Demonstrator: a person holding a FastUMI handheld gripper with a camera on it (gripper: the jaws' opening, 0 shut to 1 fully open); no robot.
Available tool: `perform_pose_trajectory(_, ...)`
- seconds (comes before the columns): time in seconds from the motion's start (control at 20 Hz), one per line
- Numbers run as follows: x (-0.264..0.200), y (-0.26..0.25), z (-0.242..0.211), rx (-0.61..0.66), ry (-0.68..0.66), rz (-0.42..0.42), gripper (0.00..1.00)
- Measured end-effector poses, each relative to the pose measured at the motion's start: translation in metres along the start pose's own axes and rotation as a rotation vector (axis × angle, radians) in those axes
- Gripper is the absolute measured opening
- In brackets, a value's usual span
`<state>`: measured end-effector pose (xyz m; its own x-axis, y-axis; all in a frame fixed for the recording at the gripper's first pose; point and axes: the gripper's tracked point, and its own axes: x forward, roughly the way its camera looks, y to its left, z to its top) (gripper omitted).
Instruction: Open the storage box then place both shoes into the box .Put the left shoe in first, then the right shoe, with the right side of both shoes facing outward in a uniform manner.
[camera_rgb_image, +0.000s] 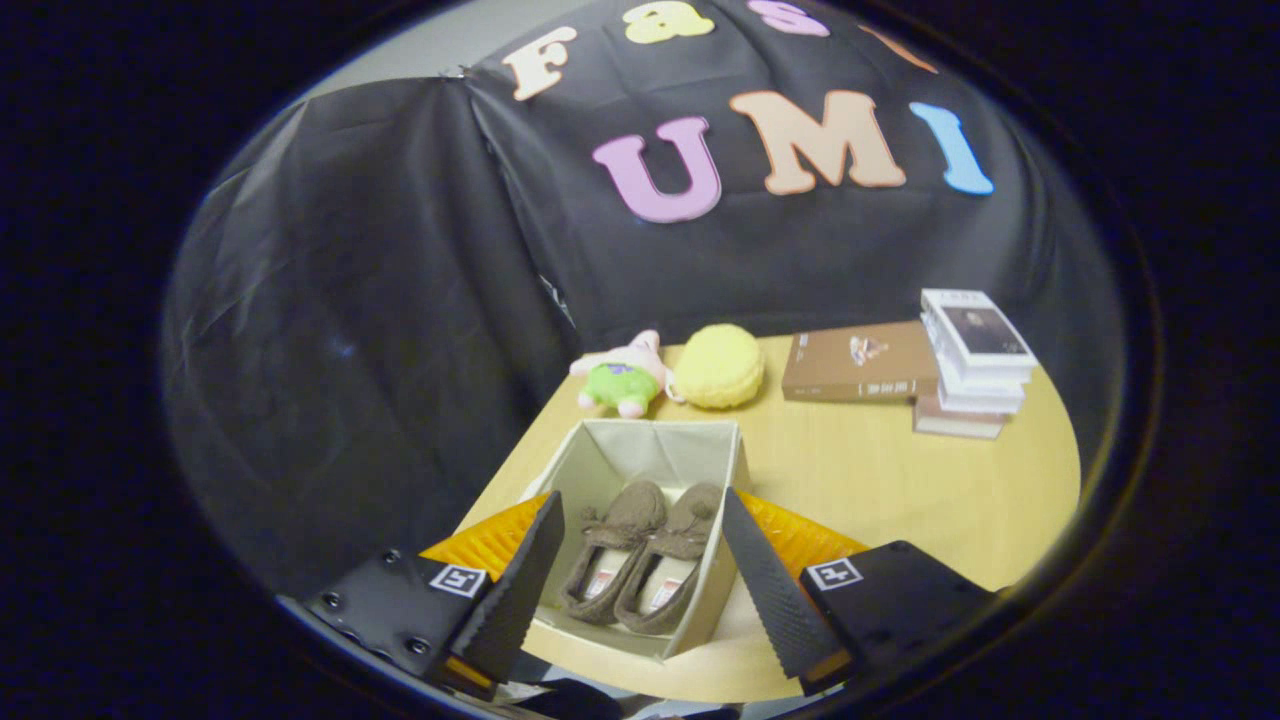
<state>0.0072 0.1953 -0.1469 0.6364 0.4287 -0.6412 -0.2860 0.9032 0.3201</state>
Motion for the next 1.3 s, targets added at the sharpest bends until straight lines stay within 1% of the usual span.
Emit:
perform_pose_trajectory(0.1,-0.019,-0.009,0.015,-0.048,-0.069,0.009,0.99)
perform_pose_trajectory(0.2,-0.040,-0.023,0.028,-0.083,-0.133,0.001,1.00)
perform_pose_trajectory(0.4,-0.078,-0.061,0.047,-0.113,-0.259,-0.024,1.00)
perform_pose_trajectory(0.5,-0.099,-0.089,0.055,-0.127,-0.317,-0.064,0.99)
perform_pose_trajectory(0.6,-0.120,-0.118,0.062,-0.157,-0.378,-0.125,0.99)
perform_pose_trajectory(0.65,-0.130,-0.131,0.065,-0.176,-0.412,-0.168,0.99)
perform_pose_trajectory(0.75,-0.149,-0.157,0.063,-0.204,-0.441,-0.240,0.99)
perform_pose_trajectory(0.8,-0.156,-0.165,0.060,-0.208,-0.452,-0.257,0.99)
perform_pose_trajectory(0.85,-0.155,-0.161,0.050,-0.205,-0.466,-0.273,0.99)
perform_pose_trajectory(1.05,-0.172,-0.187,0.049,-0.166,-0.529,-0.319,0.99)
perform_pose_trajectory(1.3,-0.178,-0.200,0.048,-0.136,-0.546,-0.336,0.99)
